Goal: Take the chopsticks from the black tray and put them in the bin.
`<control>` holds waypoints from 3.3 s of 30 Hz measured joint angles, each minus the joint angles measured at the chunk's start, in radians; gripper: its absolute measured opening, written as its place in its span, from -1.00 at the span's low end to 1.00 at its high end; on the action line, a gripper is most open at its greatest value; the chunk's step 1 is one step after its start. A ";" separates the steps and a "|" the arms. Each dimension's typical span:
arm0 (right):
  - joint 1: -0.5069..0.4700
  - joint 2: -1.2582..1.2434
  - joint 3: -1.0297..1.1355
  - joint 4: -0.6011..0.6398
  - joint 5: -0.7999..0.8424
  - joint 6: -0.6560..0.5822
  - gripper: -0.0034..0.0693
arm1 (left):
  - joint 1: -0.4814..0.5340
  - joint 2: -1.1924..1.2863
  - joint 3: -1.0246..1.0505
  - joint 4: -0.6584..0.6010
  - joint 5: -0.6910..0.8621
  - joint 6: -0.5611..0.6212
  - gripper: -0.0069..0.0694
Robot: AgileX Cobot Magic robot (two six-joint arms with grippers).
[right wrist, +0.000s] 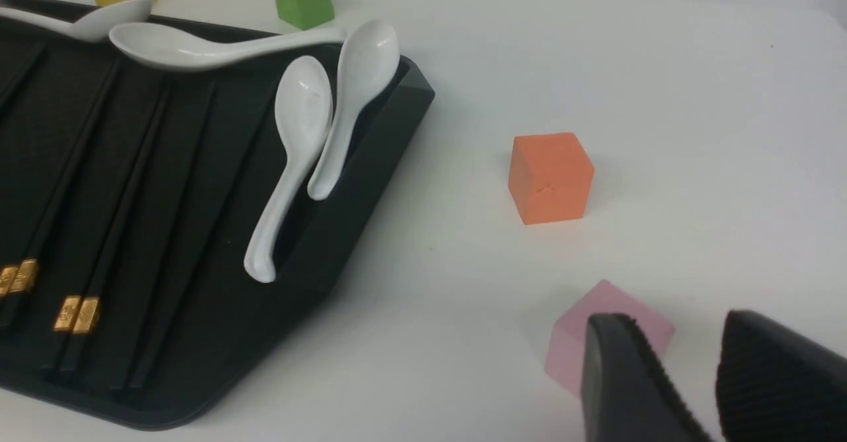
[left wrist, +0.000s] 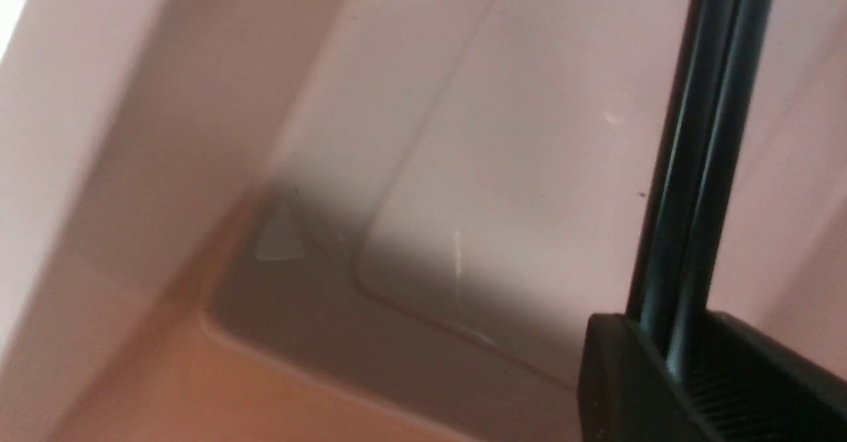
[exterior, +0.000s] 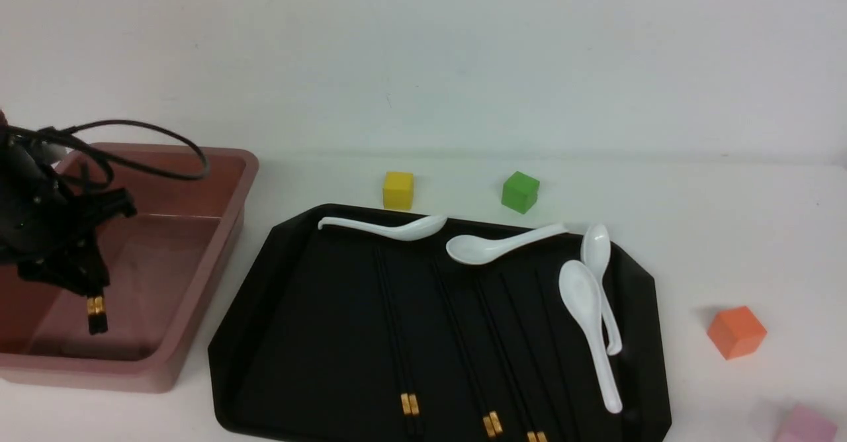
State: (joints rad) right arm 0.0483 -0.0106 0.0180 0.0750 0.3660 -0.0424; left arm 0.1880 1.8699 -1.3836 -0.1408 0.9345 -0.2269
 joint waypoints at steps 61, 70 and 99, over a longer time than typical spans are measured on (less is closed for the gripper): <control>0.000 0.000 0.000 0.000 0.000 0.000 -0.25 | -0.094 -1.545 1.051 -0.481 -0.546 0.431 -0.85; 0.000 0.000 0.000 0.000 0.000 0.000 -0.25 | -0.246 -1.716 1.266 -0.089 -0.601 0.111 -0.85; 0.000 0.000 0.000 0.000 0.000 0.000 -0.25 | -0.265 -1.882 1.413 0.122 -0.549 -0.192 -0.84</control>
State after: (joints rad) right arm 0.0483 -0.0106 0.0180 0.0749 0.3660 -0.0424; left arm -0.0767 -0.0118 0.0293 -0.0190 0.3859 -0.4190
